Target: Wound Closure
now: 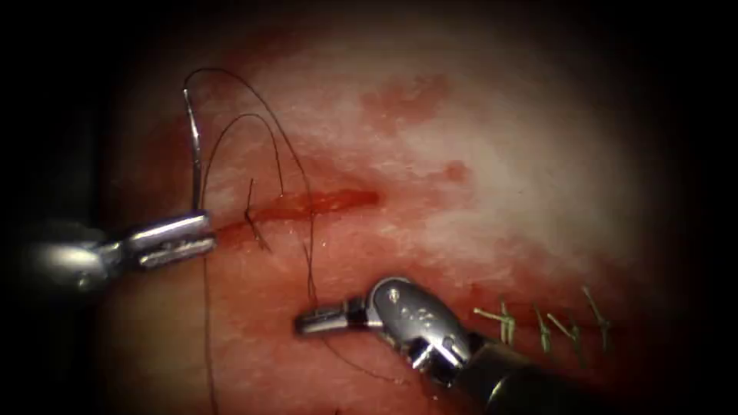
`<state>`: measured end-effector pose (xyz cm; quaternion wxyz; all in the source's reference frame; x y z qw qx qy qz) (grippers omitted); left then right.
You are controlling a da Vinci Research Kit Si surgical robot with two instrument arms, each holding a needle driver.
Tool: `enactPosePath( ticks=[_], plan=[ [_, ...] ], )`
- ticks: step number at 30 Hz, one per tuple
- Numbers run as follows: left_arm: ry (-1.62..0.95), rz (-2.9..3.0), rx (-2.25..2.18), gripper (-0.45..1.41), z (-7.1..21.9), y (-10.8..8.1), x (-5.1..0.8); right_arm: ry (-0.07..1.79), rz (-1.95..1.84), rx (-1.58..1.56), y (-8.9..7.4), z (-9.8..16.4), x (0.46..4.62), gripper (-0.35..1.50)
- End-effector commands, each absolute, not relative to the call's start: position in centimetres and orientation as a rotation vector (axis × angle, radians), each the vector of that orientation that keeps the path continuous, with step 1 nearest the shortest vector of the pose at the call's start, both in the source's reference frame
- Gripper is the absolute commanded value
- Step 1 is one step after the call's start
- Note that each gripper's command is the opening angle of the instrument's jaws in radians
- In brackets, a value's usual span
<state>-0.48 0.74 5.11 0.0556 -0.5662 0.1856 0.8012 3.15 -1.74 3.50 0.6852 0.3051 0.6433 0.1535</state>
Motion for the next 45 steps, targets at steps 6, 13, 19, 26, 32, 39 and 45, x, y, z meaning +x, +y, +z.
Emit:
enactPosePath(
  ticks=[6,13,19,26,32,39,45],
  plan=[
    [0.558,2.431,-1.711,-0.45,5.2,0.8,-0.49,1.459,0.402,0.568,-1.5,3.6,3.15,0.46],
    [0.548,2.437,-1.691,-0.45,5.1,0.8,-0.35,1.437,0.415,0.429,-1.1,4.0,2.99,1.1],
    [0.543,2.443,-1.683,-0.45,5.1,0.8,-0.25,1.433,0.418,0.408,-1.0,4.2,3.03,1.08],
    [0.538,2.442,-1.676,-0.45,5.1,0.8,-0.23,1.433,0.416,0.382,-1.0,4.5,3.33,1.05],
    [0.532,2.439,-1.673,-0.45,5.1,0.8,-0.22,1.434,0.359,0.51,-1.1,4.5,3.47,-0.35],
    [0.532,2.441,-1.671,-0.45,5.1,0.8,-0.19,1.428,0.347,0.578,-1.5,3.9,3.14,-0.35],
    [0.532,2.441,-1.669,-0.45,5.1,0.8,-0.19,1.443,0.316,0.608,-1.7,3.4,3.08,-0.35]
  ],
)
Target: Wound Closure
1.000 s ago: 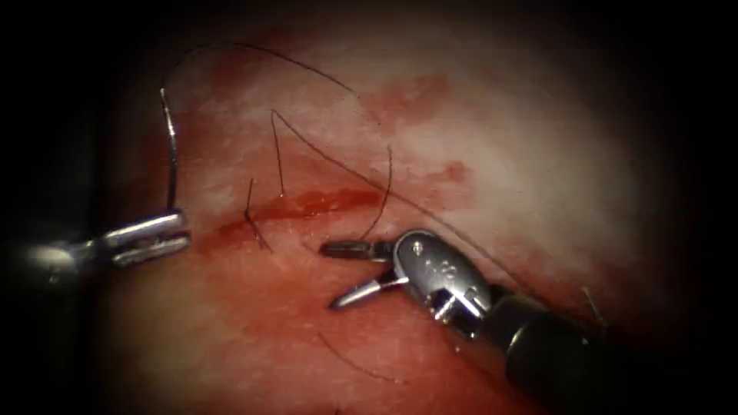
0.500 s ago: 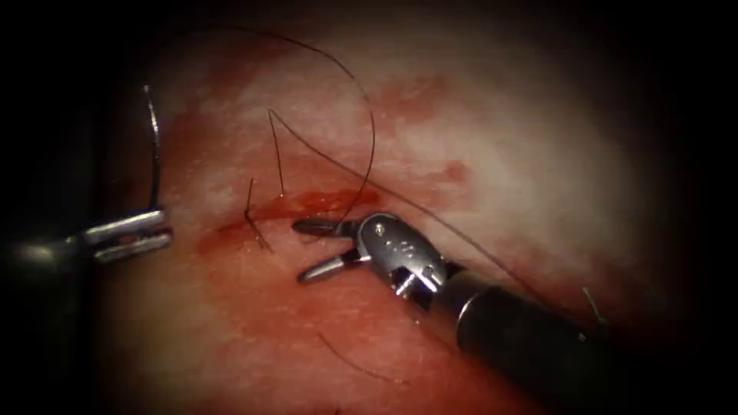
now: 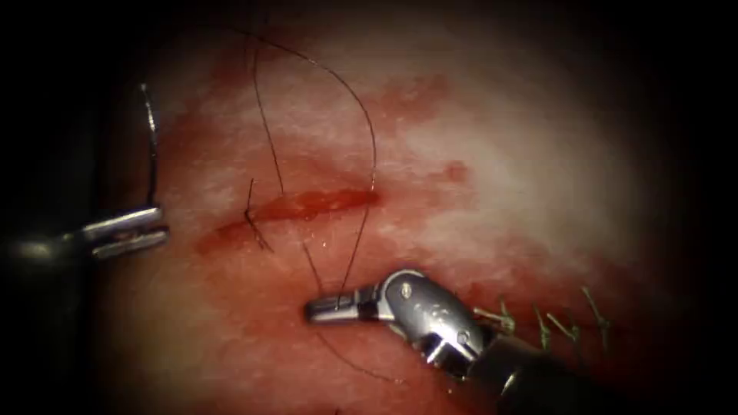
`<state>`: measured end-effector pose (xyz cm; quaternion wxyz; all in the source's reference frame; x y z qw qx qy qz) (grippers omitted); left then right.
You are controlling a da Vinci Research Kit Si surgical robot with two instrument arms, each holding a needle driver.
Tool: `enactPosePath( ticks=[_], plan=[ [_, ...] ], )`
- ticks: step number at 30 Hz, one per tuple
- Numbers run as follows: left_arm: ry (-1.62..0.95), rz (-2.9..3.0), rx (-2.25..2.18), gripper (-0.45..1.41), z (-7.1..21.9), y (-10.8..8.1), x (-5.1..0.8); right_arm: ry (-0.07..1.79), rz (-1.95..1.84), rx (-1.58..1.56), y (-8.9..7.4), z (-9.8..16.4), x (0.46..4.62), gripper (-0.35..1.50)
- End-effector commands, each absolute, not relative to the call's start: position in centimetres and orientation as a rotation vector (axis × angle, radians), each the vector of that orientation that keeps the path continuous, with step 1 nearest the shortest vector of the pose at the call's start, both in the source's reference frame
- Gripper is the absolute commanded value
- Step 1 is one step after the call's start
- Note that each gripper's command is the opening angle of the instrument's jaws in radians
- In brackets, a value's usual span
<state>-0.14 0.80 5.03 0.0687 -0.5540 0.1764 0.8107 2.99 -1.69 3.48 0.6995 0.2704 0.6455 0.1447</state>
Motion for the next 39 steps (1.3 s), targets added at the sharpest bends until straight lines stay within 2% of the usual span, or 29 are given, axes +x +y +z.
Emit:
enactPosePath(
  ticks=[1,8,10,11,12,14,18,23,30,32,33,34,35,36,37,39],
  plan=[
    [0.532,2.441,-1.669,-0.45,5.1,0.8,-0.19,1.447,0.308,0.614,-1.8,3.4,3.09,-0.35],
    [0.533,2.442,-1.666,-0.45,5.1,0.8,-0.19,1.463,0.311,0.629,-1.9,3.1,3.11,-0.32],
    [0.534,2.443,-1.665,-0.45,5.1,0.8,-0.2,1.47,0.346,0.578,-1.8,3.2,3.09,0.57],
    [0.534,2.443,-1.665,-0.45,5.1,0.8,-0.2,1.472,0.358,0.562,-1.7,3.2,3.08,0.88],
    [0.534,2.443,-1.664,-0.45,5.1,0.8,-0.2,1.478,0.358,0.543,-1.6,3.3,3.07,1.1],
    [0.534,2.443,-1.665,-0.45,5.1,0.8,-0.2,1.476,0.35,0.514,-1.5,3.4,3.05,1.28],
    [0.534,2.443,-1.665,-0.45,5.1,0.8,-0.2,1.475,0.304,0.414,-1.2,3.7,2.99,1.31],
    [0.534,2.443,-1.664,-0.45,5.1,0.8,-0.2,1.46,0.288,0.347,-1.0,4.1,3.04,1.31],
    [0.529,2.439,-1.663,-0.45,5.1,0.8,-0.2,1.453,0.293,0.312,-1.0,4.6,3.45,1.31],
    [0.53,2.439,-1.663,-0.45,5.1,0.8,-0.2,1.454,0.311,0.331,-1.0,4.6,3.53,1.25],
    [0.53,2.439,-1.663,-0.45,5.1,0.8,-0.2,1.455,0.319,0.341,-1.0,4.6,3.53,1.16],
    [0.53,2.439,-1.663,-0.45,5.1,0.8,-0.2,1.454,0.336,0.362,-1.0,4.5,3.54,0.99],
    [0.53,2.439,-1.663,-0.45,5.1,0.8,-0.2,1.456,0.35,0.386,-1.0,4.5,3.52,0.37],
    [0.529,2.439,-1.663,-0.45,5.1,0.8,-0.2,1.458,0.367,0.406,-1.0,4.5,3.49,-0.13],
    [0.529,2.439,-1.663,-0.45,5.1,0.8,-0.19,1.445,0.409,0.456,-1.0,4.5,3.45,-0.35],
    [0.529,2.44,-1.662,-0.45,5.1,0.8,-0.19,1.433,0.419,0.482,-1.1,4.4,3.4,-0.35]
  ],
)
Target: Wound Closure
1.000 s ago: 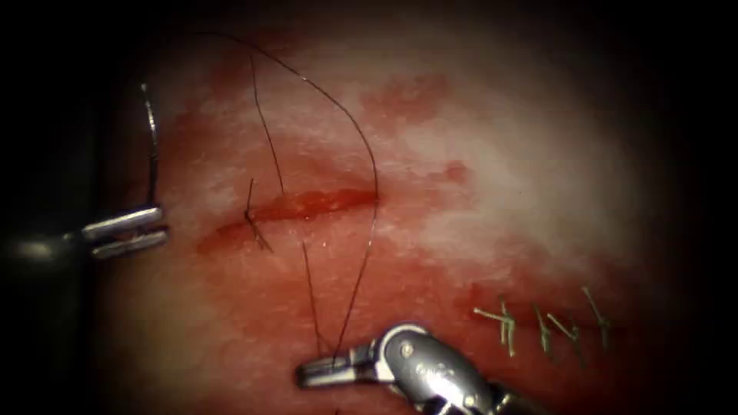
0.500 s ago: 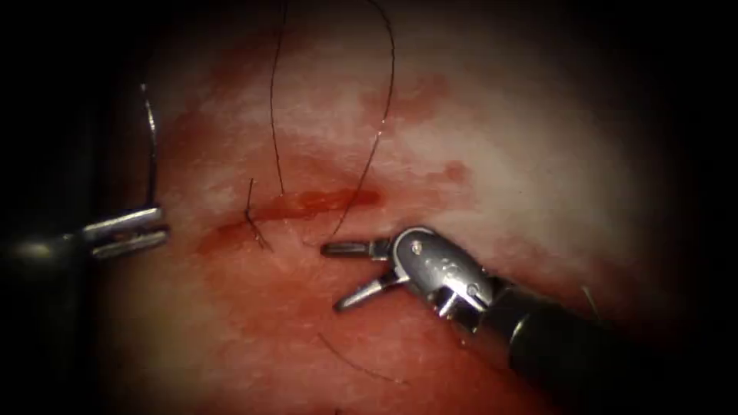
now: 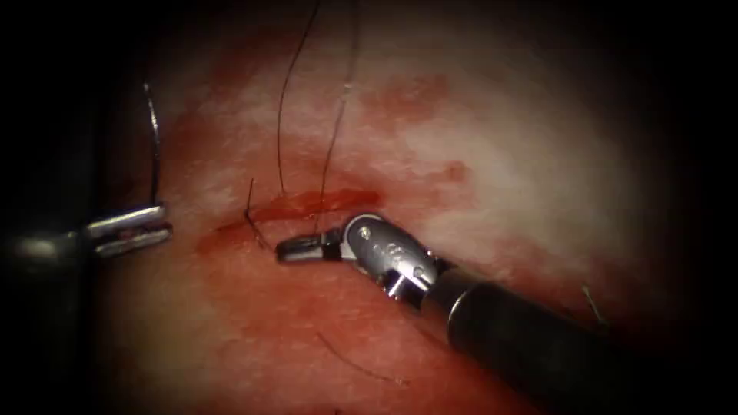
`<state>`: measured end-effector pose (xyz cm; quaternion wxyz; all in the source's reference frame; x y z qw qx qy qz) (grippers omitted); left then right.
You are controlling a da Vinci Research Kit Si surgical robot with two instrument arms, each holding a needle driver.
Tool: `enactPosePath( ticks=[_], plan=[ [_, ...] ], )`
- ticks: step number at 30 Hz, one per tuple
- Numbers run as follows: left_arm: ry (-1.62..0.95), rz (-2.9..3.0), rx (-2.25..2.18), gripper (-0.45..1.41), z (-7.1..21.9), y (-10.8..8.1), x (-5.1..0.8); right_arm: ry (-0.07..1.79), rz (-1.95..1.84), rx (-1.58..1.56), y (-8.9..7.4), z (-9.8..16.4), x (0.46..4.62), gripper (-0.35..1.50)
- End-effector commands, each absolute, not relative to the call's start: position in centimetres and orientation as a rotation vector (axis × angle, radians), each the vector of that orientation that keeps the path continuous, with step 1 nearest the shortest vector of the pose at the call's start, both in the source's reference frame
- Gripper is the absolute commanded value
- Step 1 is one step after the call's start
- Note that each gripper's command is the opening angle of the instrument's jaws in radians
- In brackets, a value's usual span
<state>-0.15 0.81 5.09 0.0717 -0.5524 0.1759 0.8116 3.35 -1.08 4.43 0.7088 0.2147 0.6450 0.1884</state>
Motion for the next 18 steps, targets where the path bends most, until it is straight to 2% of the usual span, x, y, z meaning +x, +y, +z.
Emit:
enactPosePath(
  ticks=[1,18],
  plan=[
    [0.529,2.44,-1.662,-0.45,5.1,0.8,-0.19,1.426,0.425,0.494,-1.1,4.4,3.38,-0.35],
    [0.529,2.441,-1.661,-0.45,5.1,0.8,-0.17,1.451,0.353,0.59,-1.9,3.1,3.17,-0.35]
  ],
)
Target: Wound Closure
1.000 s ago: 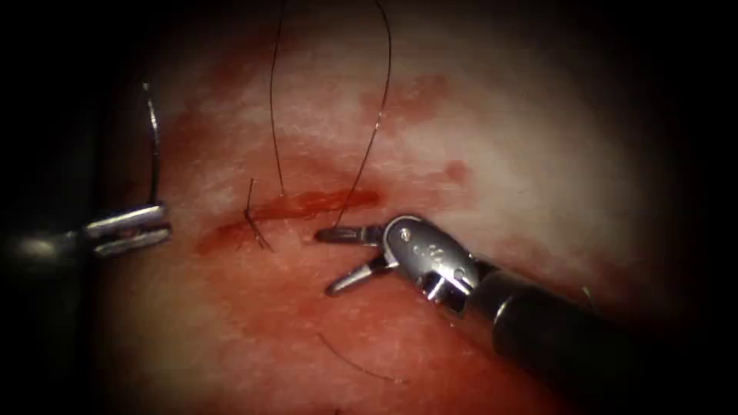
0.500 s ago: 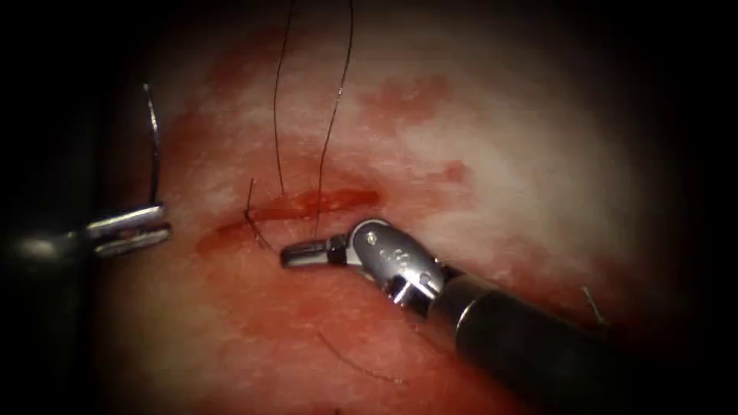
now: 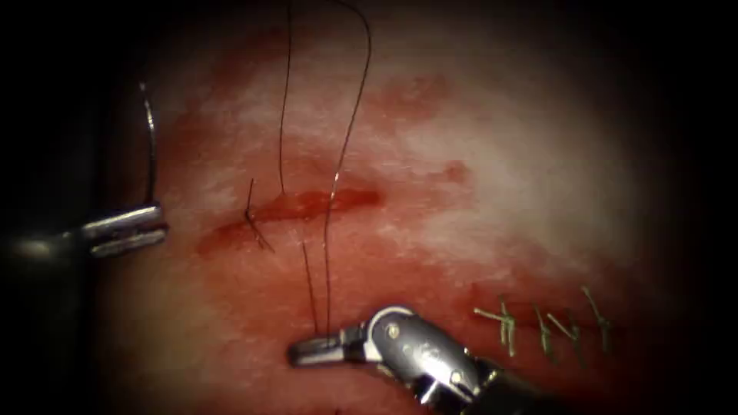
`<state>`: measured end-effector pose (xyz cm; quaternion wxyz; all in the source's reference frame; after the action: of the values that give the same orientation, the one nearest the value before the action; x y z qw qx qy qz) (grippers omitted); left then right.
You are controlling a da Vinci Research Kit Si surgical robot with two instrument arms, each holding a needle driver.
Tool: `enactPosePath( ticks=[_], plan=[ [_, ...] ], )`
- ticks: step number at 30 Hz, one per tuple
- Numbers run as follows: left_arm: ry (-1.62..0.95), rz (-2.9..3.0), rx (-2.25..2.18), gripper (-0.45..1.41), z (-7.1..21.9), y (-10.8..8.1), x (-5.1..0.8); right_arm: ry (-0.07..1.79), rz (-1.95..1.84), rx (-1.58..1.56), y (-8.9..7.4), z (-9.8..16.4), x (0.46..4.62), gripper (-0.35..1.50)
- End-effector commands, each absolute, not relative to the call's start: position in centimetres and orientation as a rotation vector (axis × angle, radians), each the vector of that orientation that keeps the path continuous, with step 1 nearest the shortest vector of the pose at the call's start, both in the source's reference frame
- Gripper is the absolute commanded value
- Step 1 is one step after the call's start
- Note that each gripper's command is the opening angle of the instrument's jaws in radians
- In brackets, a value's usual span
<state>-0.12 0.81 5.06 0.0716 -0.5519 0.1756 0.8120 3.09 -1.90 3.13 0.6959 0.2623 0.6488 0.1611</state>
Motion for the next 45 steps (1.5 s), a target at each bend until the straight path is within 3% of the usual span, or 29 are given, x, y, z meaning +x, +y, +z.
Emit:
enactPosePath(
  ticks=[1,5,6,7,8,10,13,21,35,37,38,39,45],
  plan=[
    [0.529,2.441,-1.661,-0.45,5.1,0.8,-0.17,1.455,0.346,0.597,-2.0,3.0,3.16,-0.35],
    [0.529,2.441,-1.66,-0.45,5.1,0.8,-0.17,1.457,0.346,0.605,-2.0,3.0,3.13,-0.35],
    [0.529,2.441,-1.66,-0.45,5.1,0.8,-0.17,1.469,0.336,0.586,-1.9,3.0,3.12,-0.27],
    [0.529,2.441,-1.66,-0.45,5.1,0.8,-0.17,1.488,0.34,0.567,-1.8,3.0,3.1,0.31],
    [0.529,2.441,-1.66,-0.45,5.1,0.8,-0.17,1.503,0.344,0.545,-1.8,3.0,3.08,0.63],
    [0.529,2.441,-1.659,-0.45,5.1,0.8,-0.17,1.514,0.347,0.474,-1.6,3.2,3.03,1.05],
    [0.529,2.442,-1.659,-0.45,5.1,0.8,-0.17,1.507,0.341,0.389,-1.4,3.3,2.98,1.21],
    [0.529,2.442,-1.658,-0.45,5.1,0.8,-0.16,1.481,0.345,0.31,-1.0,4.0,2.94,1.3],
    [0.53,2.442,-1.657,-0.45,5.1,0.8,-0.17,1.471,0.349,0.256,-1.0,4.6,3.4,1.21],
    [0.53,2.442,-1.657,-0.45,5.1,0.8,-0.17,1.475,0.358,0.274,-1.0,4.6,3.43,0.98],
    [0.53,2.442,-1.657,-0.45,5.1,0.8,-0.17,1.483,0.358,0.284,-1.0,4.5,3.42,0.78],
    [0.53,2.442,-1.657,-0.45,5.1,0.8,-0.17,1.472,0.361,0.307,-1.0,4.5,3.39,-0.35],
    [0.53,2.443,-1.656,-0.45,5.1,0.8,-0.16,1.43,0.355,0.422,-1.2,4.3,3.25,-0.35]
  ],
)
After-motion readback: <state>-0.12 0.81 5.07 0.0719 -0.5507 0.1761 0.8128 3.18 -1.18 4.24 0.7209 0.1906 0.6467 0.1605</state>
